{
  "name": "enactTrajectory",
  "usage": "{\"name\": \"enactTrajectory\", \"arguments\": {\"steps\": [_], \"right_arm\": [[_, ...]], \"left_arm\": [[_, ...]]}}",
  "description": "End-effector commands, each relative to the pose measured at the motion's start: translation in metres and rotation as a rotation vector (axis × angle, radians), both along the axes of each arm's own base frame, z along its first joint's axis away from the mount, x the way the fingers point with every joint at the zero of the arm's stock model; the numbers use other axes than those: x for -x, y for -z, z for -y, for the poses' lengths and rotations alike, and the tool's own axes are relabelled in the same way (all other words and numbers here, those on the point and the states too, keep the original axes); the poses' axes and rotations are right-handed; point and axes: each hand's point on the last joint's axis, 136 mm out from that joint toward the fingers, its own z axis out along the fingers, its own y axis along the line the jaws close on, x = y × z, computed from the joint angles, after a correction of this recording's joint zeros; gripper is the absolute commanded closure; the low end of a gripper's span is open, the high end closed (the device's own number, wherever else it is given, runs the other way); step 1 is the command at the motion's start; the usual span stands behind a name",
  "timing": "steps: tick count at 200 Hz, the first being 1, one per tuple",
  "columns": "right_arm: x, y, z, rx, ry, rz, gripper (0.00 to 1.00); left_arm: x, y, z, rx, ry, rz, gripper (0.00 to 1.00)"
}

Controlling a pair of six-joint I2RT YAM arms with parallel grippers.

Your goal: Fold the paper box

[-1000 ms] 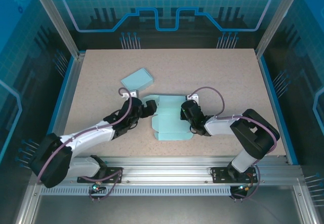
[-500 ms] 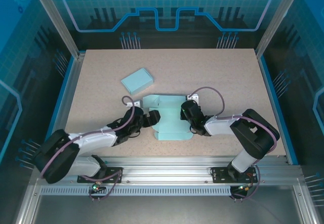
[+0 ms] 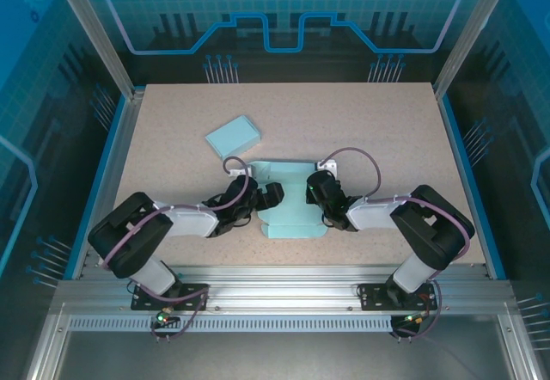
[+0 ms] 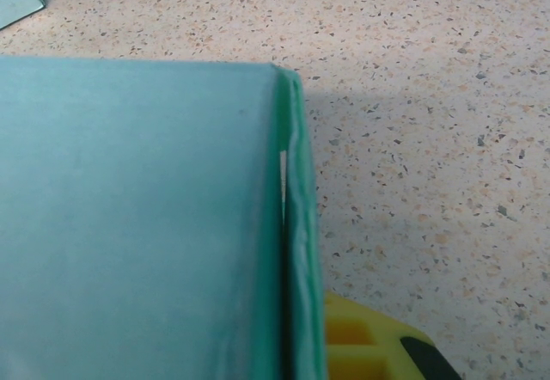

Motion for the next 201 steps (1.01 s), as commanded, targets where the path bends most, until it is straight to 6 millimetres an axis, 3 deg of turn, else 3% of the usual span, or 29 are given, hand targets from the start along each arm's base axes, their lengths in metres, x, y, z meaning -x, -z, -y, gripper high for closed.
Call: {"name": "enactTrajectory", "arguments": {"steps": [1, 113, 153, 201], "right_arm": [[0.003, 0.003, -0.003, 0.017, 0.004, -0.011, 1.00], [0.005, 0.004, -0.002, 0.017, 0.003, -0.011, 1.00], [0.004, 0.003, -0.003, 0.018, 0.003, -0.010, 1.00], [0.004, 0.005, -0.003, 0.024, 0.001, -0.014, 1.00]], "left_arm": [[-0.014, -0.007, 0.001, 0.011, -0.043, 0.030, 0.01], [-0.010, 0.012, -0.026, -0.024, -0.211, -0.064, 0.01], [-0.018, 0.003, -0.002, 0.021, -0.110, -0.018, 0.02], [-0.031, -0.034, 0.024, 0.073, 0.025, 0.145, 0.13]]}}
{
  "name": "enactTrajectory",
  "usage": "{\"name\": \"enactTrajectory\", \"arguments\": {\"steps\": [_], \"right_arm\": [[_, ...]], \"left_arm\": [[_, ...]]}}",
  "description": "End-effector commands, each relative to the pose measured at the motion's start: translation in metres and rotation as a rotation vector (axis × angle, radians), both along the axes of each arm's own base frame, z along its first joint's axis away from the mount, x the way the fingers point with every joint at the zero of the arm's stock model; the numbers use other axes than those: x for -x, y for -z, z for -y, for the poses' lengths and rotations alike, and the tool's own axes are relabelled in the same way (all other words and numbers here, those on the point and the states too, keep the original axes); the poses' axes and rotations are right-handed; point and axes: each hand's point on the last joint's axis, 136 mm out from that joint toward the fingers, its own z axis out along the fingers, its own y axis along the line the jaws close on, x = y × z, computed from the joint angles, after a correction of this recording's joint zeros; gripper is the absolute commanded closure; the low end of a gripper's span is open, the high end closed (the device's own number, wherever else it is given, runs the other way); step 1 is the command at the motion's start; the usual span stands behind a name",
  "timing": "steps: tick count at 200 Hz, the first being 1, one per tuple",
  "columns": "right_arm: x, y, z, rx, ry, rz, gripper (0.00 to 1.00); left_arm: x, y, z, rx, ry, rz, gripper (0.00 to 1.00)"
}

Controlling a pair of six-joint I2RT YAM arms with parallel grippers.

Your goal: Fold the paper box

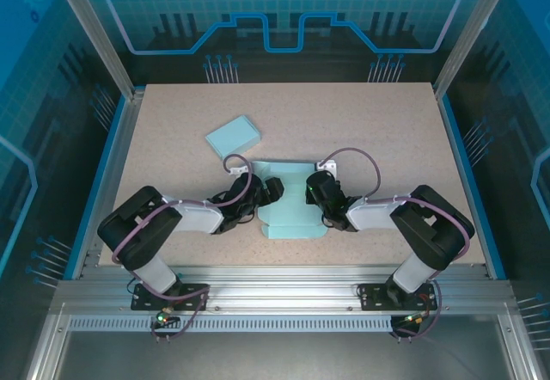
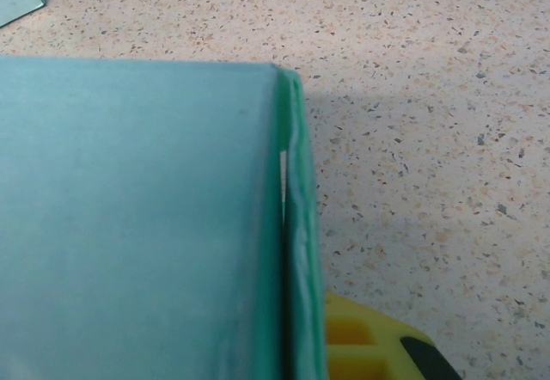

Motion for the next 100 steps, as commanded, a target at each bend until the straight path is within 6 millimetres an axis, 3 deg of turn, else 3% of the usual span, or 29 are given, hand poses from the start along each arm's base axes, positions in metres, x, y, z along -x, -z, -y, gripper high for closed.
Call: {"name": "enactTrajectory", "arguments": {"steps": [1, 35, 80, 100], "right_arm": [[0.003, 0.004, -0.003, 0.017, 0.000, -0.014, 1.00], [0.002, 0.004, -0.004, 0.017, -0.004, -0.013, 1.00], [0.000, 0.006, -0.008, 0.013, -0.016, -0.021, 1.00], [0.000, 0.007, -0.010, 0.010, -0.022, -0.025, 1.00]], "left_arm": [[-0.014, -0.034, 0.022, 0.040, 0.095, 0.132, 0.13], [-0.017, -0.047, 0.028, 0.011, 0.147, 0.194, 0.19], [-0.016, -0.043, 0.044, 0.047, 0.210, 0.195, 0.30], [-0.017, -0.039, 0.050, 0.064, 0.228, 0.189, 0.30]]}}
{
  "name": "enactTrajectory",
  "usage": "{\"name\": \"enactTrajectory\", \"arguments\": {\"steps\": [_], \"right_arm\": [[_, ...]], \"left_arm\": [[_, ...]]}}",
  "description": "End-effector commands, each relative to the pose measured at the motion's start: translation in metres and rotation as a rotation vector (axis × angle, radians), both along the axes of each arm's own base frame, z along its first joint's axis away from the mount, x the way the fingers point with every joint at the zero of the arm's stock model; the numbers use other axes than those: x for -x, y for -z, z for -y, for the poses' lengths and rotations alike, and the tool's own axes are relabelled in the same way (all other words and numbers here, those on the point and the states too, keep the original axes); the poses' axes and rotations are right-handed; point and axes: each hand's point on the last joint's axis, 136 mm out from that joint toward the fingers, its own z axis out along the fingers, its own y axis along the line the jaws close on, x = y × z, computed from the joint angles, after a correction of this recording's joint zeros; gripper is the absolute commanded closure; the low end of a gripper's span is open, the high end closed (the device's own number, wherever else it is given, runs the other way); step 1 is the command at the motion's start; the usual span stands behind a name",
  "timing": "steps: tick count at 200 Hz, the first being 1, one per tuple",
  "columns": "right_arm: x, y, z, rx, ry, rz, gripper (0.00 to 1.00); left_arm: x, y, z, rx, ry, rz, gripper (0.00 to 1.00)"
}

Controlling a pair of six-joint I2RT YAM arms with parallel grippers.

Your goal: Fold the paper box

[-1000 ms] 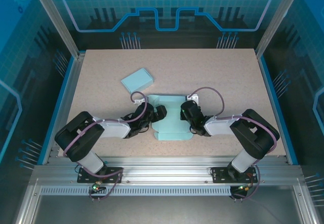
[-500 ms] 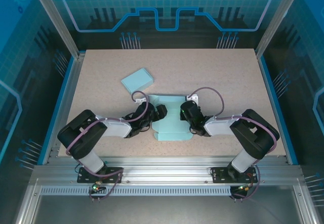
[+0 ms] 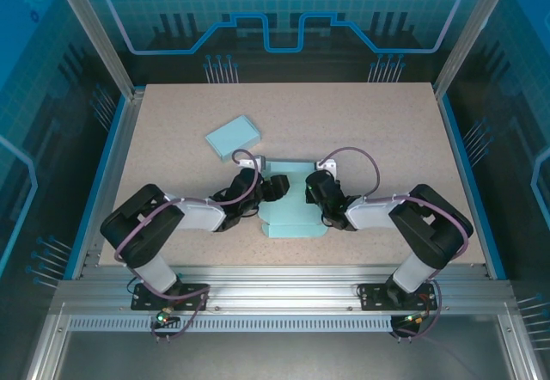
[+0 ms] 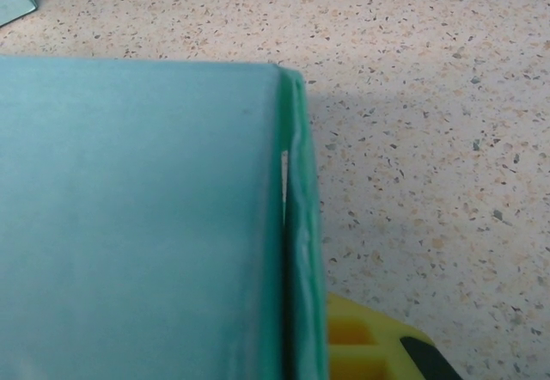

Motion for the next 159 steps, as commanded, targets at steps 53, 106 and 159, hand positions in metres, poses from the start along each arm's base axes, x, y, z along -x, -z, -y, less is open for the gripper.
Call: {"name": "enactTrajectory", "arguments": {"steps": [53, 106, 159], "right_arm": [[0.005, 0.007, -0.005, 0.012, -0.017, -0.027, 1.00], [0.005, 0.004, -0.002, 0.015, 0.001, -0.024, 1.00], [0.008, 0.002, 0.002, 0.023, 0.005, -0.021, 1.00]], "left_arm": [[-0.003, -0.013, 0.013, 0.044, 0.050, 0.053, 0.27], [0.031, -0.039, -0.004, 0.075, 0.099, 0.067, 0.17], [0.063, -0.088, -0.037, 0.093, 0.079, 0.145, 0.09]]}}
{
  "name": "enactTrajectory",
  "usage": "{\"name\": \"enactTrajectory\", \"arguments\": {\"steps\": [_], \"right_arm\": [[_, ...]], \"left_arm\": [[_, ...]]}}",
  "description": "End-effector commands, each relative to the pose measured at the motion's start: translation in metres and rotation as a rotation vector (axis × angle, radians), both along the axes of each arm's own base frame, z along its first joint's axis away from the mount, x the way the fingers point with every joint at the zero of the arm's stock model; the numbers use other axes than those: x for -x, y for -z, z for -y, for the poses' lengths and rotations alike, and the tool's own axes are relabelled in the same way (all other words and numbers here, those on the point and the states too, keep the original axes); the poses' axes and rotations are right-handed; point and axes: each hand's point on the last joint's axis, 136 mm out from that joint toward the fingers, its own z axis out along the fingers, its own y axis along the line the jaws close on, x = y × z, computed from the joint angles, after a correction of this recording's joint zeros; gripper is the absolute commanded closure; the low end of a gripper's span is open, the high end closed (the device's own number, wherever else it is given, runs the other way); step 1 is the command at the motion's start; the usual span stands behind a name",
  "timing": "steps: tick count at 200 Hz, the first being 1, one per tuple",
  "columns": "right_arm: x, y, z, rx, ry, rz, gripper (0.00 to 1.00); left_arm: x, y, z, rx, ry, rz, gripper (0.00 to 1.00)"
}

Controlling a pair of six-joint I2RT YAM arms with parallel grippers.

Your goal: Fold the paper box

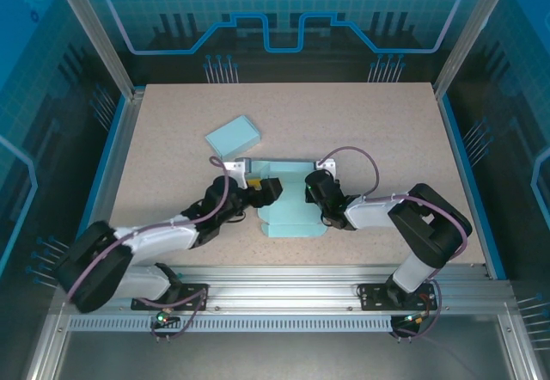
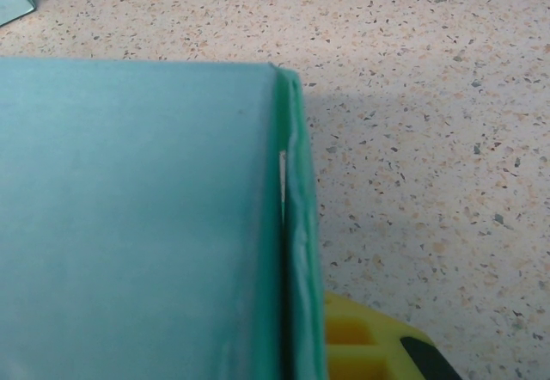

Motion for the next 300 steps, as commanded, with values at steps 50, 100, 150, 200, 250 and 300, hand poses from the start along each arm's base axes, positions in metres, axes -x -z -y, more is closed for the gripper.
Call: {"name": "enactTrajectory", "arguments": {"steps": [50, 100, 150, 200, 250, 300], "right_arm": [[0.010, 0.002, 0.001, 0.009, -0.004, -0.019, 1.00], [0.009, 0.004, -0.004, -0.003, -0.020, -0.030, 1.00], [0.008, 0.003, -0.006, -0.002, -0.029, -0.031, 1.00], [0.007, 0.005, -0.009, 0.000, -0.039, -0.040, 1.00], [0.006, 0.007, -0.005, 0.026, -0.024, -0.044, 1.00], [0.002, 0.010, -0.009, 0.038, -0.022, -0.058, 1.00]], "left_arm": [[0.004, -0.041, -0.103, -0.212, -0.284, 0.051, 0.11], [-0.034, -0.028, -0.167, -0.312, -0.487, -0.028, 0.34], [-0.075, 0.006, -0.155, -0.420, -0.413, -0.069, 0.37], [-0.112, 0.035, -0.128, -0.455, -0.291, -0.038, 0.34], [-0.127, 0.052, -0.102, -0.433, -0.175, -0.061, 0.32], [-0.104, 0.051, -0.085, -0.377, -0.118, -0.079, 0.32]]}}
